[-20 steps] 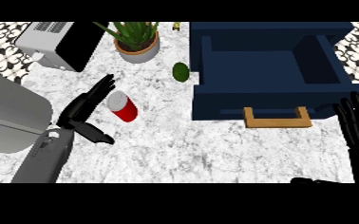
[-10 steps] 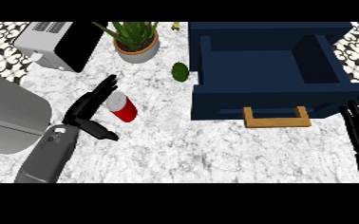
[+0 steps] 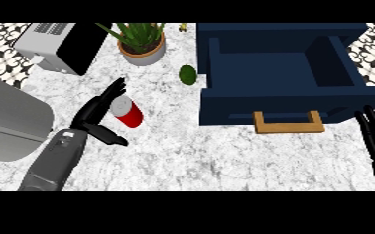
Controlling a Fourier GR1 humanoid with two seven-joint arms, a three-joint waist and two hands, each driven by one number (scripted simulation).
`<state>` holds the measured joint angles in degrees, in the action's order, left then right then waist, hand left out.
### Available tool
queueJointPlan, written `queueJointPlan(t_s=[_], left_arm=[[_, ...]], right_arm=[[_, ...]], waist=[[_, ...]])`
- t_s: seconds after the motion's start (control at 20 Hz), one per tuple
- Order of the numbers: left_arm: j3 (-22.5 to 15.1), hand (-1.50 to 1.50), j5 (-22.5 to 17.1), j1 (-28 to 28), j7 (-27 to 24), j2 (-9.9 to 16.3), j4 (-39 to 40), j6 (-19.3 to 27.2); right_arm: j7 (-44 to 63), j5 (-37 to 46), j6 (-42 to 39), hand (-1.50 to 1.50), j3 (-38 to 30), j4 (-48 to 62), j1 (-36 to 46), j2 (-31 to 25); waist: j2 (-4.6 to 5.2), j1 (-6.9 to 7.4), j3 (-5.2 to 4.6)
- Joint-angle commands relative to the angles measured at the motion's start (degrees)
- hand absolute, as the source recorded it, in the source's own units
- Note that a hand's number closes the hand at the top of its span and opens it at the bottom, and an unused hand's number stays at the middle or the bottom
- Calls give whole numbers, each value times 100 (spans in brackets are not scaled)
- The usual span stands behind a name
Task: Pick up the can, place it into the drawer and close the drawer
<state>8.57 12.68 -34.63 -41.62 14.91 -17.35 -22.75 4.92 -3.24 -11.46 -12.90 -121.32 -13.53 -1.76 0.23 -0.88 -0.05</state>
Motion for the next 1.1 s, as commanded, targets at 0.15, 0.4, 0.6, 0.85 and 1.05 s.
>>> queueJointPlan(t_s=[0.15, 0.4, 0.6, 0.85, 1.05], left_arm=[[20, -150, -25, -207, 72, -72, 77, -151], [-42, -150, 54, -281, -72, -252, 163, -75], [-180, -150, 168, -193, -118, -563, 80, 129], [-201, 150, 110, -228, 66, -598, -93, -123], [14, 150, -117, -531, 197, -687, 69, -256]], right_arm=[[320, -11, 4, -150, 65, -493, -221, 85], [98, -411, -251, -150, -341, -275, -256, -126], [108, -332, -168, -150, -193, -82, -118, -116], [-81, -3, 6, -150, 166, -277, -348, 165], [370, -581, -299, -150, -226, -776, -582, -55]], waist=[[-12, 7, 1], [-6, -6, 1], [-8, 12, 2], [-19, 28, 4], [-10, -32, 1]])
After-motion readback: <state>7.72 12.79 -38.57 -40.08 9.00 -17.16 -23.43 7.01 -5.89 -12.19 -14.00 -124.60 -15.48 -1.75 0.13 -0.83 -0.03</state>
